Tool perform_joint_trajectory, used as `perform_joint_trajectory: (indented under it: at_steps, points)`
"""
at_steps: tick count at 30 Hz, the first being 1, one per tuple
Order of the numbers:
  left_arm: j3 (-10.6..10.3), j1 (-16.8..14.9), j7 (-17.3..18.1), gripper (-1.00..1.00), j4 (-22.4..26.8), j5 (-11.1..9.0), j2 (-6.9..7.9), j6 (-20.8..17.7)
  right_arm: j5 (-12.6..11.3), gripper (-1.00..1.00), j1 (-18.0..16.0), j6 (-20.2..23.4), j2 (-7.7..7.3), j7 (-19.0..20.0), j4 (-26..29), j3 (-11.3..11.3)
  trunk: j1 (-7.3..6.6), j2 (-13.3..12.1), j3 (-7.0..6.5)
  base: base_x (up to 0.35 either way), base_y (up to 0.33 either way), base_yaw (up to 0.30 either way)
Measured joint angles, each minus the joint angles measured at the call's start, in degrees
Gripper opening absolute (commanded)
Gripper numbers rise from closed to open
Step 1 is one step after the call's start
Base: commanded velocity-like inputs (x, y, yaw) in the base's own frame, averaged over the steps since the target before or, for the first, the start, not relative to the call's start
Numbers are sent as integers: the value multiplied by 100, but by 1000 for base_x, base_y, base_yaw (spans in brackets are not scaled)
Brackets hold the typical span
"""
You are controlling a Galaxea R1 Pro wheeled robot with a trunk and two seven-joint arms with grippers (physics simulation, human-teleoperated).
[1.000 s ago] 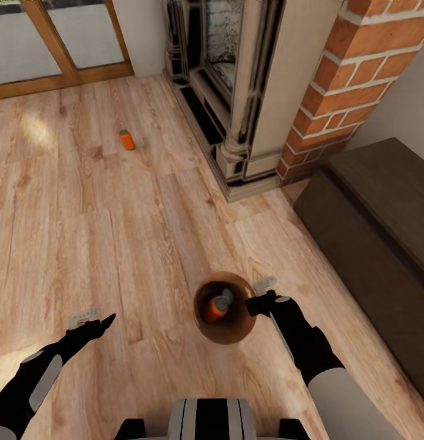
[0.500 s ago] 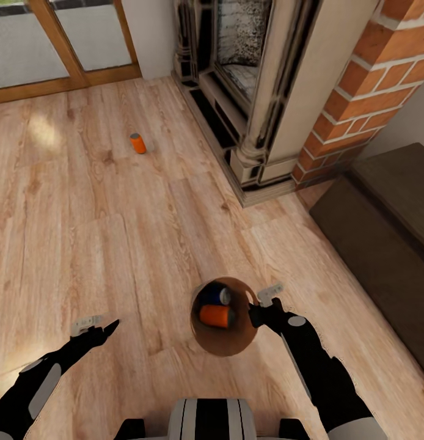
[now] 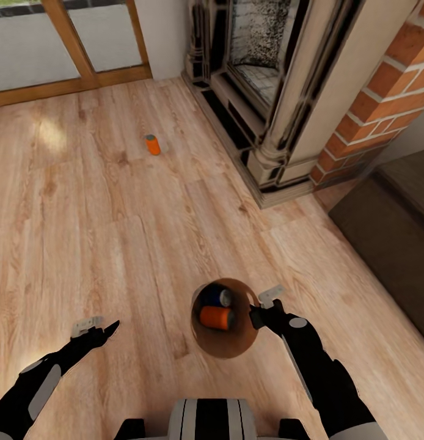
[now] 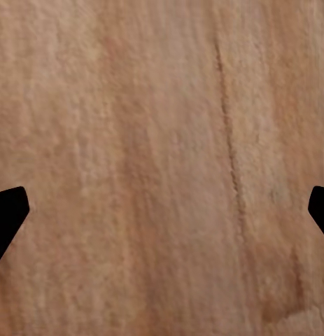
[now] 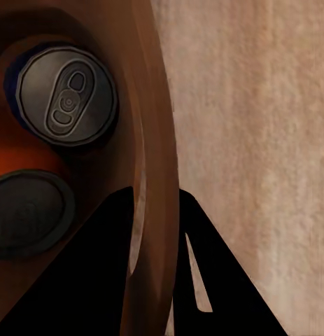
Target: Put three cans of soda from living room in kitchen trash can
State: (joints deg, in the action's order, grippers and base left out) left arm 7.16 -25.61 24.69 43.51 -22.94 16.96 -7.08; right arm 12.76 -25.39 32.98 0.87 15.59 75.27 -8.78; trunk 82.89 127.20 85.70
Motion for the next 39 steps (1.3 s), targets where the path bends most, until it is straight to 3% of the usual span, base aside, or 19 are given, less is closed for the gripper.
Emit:
perform_joint_trajectory:
  at_steps: [11, 12, 14, 17, 20, 39]
  points:
    - [-4, 4, 8, 100, 0, 0, 0, 4, -10, -100, 0, -5, -42, 25, 59, 15, 0, 0, 4, 139, 315, -207]
    - [-4, 3, 9, 100, 0, 0, 0, 4, -83, -100, 0, 8, -185, 166, 73, 13, 0, 0, 4, 141, 315, -247]
    - [-4, 4, 8, 100, 1, 0, 1, 4, 67, -100, 1, -30, -344, 340, 75, 23, 0, 0, 5, 142, 315, -248]
    - [-3, 5, 7, 100, 1, 4, 1, 3, -6, -100, 1, -37, -691, 1079, 72, 24, 0, 0, 5, 148, 313, -248]
    - [-4, 1, 8, 100, -7, 6, 0, 4, 4, -100, 0, -65, -784, 1324, 86, 30, 0, 0, 4, 160, 309, -240]
    - [-4, 4, 88, 100, -18, 26, -17, 143, 56, -100, 9, -68, -774, 1370, 74, 13, 0, 0, 4, 221, 266, -24]
